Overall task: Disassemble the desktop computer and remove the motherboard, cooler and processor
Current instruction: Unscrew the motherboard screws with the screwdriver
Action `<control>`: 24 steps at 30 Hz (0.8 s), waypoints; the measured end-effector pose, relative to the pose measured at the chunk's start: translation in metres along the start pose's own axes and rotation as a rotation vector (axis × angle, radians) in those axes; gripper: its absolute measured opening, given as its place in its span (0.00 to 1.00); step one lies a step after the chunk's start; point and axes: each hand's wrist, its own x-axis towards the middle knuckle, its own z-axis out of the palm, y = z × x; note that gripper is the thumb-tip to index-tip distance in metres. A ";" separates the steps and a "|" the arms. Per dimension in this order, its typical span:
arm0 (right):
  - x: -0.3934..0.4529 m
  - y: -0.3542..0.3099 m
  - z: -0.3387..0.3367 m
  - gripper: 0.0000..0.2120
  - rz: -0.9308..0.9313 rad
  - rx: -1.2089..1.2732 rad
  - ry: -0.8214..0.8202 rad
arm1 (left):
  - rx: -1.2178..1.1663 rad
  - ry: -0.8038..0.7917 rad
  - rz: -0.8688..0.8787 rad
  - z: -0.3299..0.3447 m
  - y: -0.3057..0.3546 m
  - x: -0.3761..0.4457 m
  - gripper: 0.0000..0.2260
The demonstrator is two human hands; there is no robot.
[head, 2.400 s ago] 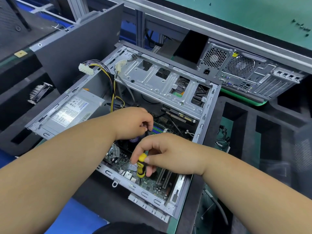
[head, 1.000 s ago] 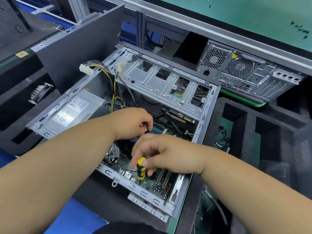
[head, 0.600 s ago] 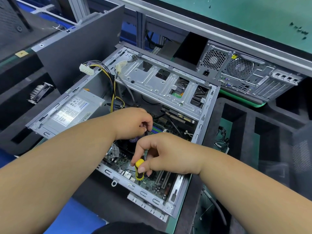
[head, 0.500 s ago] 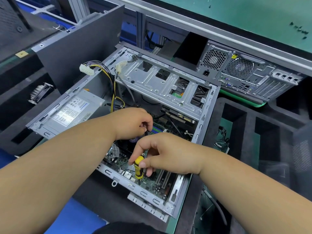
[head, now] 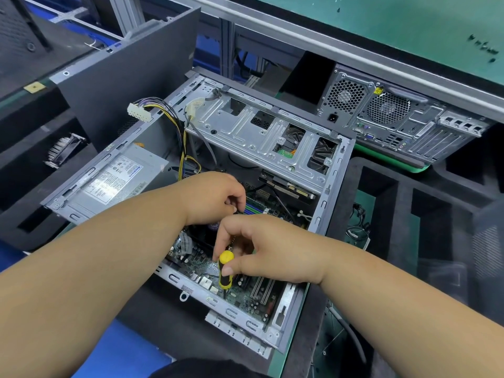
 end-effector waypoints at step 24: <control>-0.006 -0.007 0.001 0.10 0.002 -0.011 -0.036 | -0.005 0.010 -0.019 0.000 0.001 -0.001 0.13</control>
